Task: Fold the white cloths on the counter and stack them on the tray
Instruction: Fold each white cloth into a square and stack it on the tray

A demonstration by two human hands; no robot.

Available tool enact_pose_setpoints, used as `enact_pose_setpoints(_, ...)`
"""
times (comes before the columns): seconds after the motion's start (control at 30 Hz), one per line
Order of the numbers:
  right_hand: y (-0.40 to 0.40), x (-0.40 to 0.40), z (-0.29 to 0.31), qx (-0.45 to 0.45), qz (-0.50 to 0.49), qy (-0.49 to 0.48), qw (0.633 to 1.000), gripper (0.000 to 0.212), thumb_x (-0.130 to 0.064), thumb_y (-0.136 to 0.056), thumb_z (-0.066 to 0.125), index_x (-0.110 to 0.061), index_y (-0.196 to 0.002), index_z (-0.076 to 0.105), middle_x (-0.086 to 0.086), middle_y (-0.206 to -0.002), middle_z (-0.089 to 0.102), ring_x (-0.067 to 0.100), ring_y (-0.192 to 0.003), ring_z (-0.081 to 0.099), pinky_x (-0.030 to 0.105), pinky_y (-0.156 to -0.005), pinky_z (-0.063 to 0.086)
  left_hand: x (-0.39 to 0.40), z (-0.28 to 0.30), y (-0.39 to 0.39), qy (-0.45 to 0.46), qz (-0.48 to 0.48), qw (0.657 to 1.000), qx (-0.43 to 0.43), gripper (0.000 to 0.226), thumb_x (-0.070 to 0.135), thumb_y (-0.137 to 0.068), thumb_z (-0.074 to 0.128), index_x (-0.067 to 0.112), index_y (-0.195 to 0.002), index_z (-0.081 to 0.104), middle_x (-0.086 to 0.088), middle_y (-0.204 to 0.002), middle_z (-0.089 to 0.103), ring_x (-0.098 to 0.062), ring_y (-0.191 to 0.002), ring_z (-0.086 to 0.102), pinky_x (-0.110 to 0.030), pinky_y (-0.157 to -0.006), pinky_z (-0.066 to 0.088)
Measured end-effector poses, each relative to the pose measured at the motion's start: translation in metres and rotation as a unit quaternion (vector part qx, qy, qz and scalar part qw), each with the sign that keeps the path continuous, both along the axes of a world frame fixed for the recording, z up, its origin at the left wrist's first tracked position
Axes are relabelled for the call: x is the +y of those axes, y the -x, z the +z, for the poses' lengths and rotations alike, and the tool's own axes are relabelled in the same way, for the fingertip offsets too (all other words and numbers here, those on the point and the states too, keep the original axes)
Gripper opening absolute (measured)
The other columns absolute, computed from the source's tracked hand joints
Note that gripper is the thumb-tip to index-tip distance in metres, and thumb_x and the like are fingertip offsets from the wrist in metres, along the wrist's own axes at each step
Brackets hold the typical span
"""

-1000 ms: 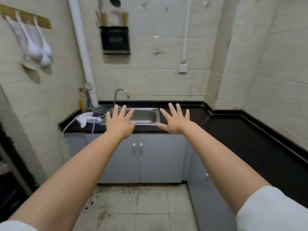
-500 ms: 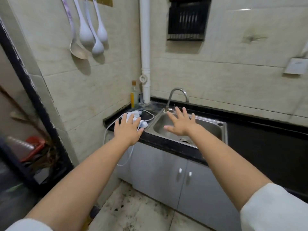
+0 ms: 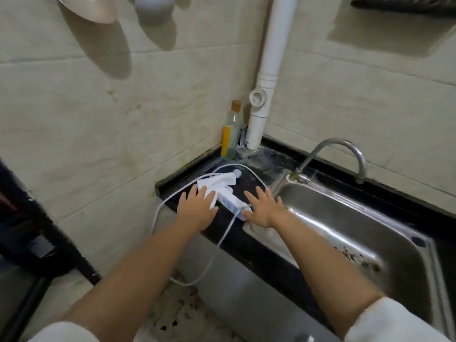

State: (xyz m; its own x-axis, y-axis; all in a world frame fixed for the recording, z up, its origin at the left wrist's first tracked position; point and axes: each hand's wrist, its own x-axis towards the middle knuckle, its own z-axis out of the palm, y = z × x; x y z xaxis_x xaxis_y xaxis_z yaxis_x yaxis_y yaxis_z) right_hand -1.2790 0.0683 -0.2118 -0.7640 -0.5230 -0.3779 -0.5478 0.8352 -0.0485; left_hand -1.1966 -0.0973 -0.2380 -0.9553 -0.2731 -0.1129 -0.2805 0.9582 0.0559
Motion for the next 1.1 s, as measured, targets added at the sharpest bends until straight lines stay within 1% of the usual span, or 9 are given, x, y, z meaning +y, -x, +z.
enact_pose_setpoints(0.17,0.067,-0.039,-0.042,-0.048,0.008,-0.014,0.999,0.064,-0.052,-0.095,0.029,-0.029,-0.148,0.000,0.006,-0.157,-0.010,0.030,-0.143,-0.011,0.053,-0.114,0.003,-0.033,-0.045,0.053,-0.057,0.018,0.995,-0.074,0.054,0.040,-0.099,0.029,0.021,-0.147,0.015,-0.003,-0.156,0.011,-0.026,-0.144,0.007,-0.045,-0.116,0.014)
enact_pose_setpoints(0.33,0.114,-0.063,-0.074,-0.060,0.023,-0.003,0.998,0.058,-0.044,-0.097,0.032,-0.020,-0.147,0.014,0.009,-0.156,0.011,0.033,-0.143,0.007,0.051,-0.114,0.016,-0.035,-0.077,0.076,-0.066,0.029,0.996,-0.050,0.042,0.042,-0.094,0.043,0.016,-0.127,0.040,-0.007,-0.128,0.047,-0.025,-0.117,0.044,-0.036,-0.090,0.042)
enact_pose_setpoints(0.4,0.127,-0.074,-0.084,-0.063,0.044,0.040,0.996,0.045,-0.034,-0.097,0.035,-0.010,-0.135,0.037,0.017,-0.138,0.042,0.035,-0.127,0.038,0.046,-0.101,0.037,-0.037,-0.082,0.079,-0.066,0.051,0.996,-0.044,0.038,0.040,-0.094,0.044,0.014,-0.122,0.044,-0.008,-0.123,0.047,-0.025,-0.113,0.044,-0.034,-0.086,0.043)
enact_pose_setpoints(0.47,0.135,-0.087,-0.093,-0.074,0.056,0.075,0.993,0.031,-0.021,-0.097,0.036,-0.007,-0.121,0.050,0.018,-0.116,0.057,0.033,-0.101,0.054,0.036,-0.076,0.046,-0.039,-0.085,0.082,-0.060,0.053,0.996,-0.035,0.034,0.037,-0.094,0.044,0.012,-0.117,0.049,-0.008,-0.121,0.046,-0.024,-0.111,0.043,-0.033,-0.084,0.042)
enact_pose_setpoints(0.5,0.138,-0.092,-0.096,-0.082,0.060,0.082,0.991,0.031,-0.015,-0.096,0.037,-0.008,-0.121,0.052,0.017,-0.114,0.059,0.030,-0.095,0.054,0.031,-0.067,0.042,-0.040,-0.086,0.084,-0.059,0.047,0.997,-0.035,0.033,0.035,-0.095,0.043,0.012,-0.116,0.051,-0.008,-0.120,0.045,-0.024,-0.111,0.043,-0.033,-0.084,0.041)
enact_pose_setpoints(0.57,0.144,-0.101,-0.098,-0.093,0.068,0.092,0.989,0.036,-0.009,-0.093,0.039,-0.012,-0.127,0.051,0.015,-0.116,0.059,0.030,-0.097,0.055,0.025,-0.066,0.037,-0.042,-0.090,0.087,-0.058,0.043,0.997,-0.037,0.029,0.031,-0.096,0.041,0.012,-0.112,0.056,-0.006,-0.120,0.045,-0.024,-0.112,0.042,-0.032,-0.084,0.040)
enact_pose_setpoints(0.77,0.153,-0.107,-0.093,-0.064,0.073,0.117,0.988,0.027,-0.014,-0.092,0.045,-0.010,-0.111,0.063,0.016,-0.108,0.065,0.032,-0.097,0.059,0.032,-0.073,0.044,-0.039,-0.096,0.091,-0.075,0.053,0.995,-0.037,0.039,0.044,-0.090,0.051,0.011,-0.110,0.056,-0.005,-0.117,0.045,-0.024,-0.112,0.041,-0.032,-0.086,0.038)
enact_pose_setpoints(0.9,0.146,-0.096,-0.080,-0.034,0.090,0.159,0.983,0.023,-0.010,-0.090,0.047,0.000,-0.099,0.066,0.021,-0.099,0.065,0.035,-0.091,0.059,0.040,-0.074,0.050,-0.038,-0.101,0.091,-0.068,0.053,0.996,-0.030,0.024,0.023,-0.094,0.044,0.011,-0.110,0.057,-0.006,-0.122,0.047,-0.024,-0.113,0.043,-0.032,-0.086,0.037)
enact_pose_setpoints(1.1,0.136,-0.064,-0.036,0.058,0.060,0.242,0.967,0.019,-0.005,-0.087,0.047,0.005,-0.092,0.062,0.023,-0.094,0.063,0.035,-0.090,0.057,0.039,-0.075,0.046,-0.059,-0.059,0.094,-0.205,0.035,0.971,0.116,0.027,0.018,-0.090,0.045,-0.003,-0.081,0.060,-0.016,-0.094,0.057,-0.028,-0.087,0.054,-0.037,-0.073,0.047)
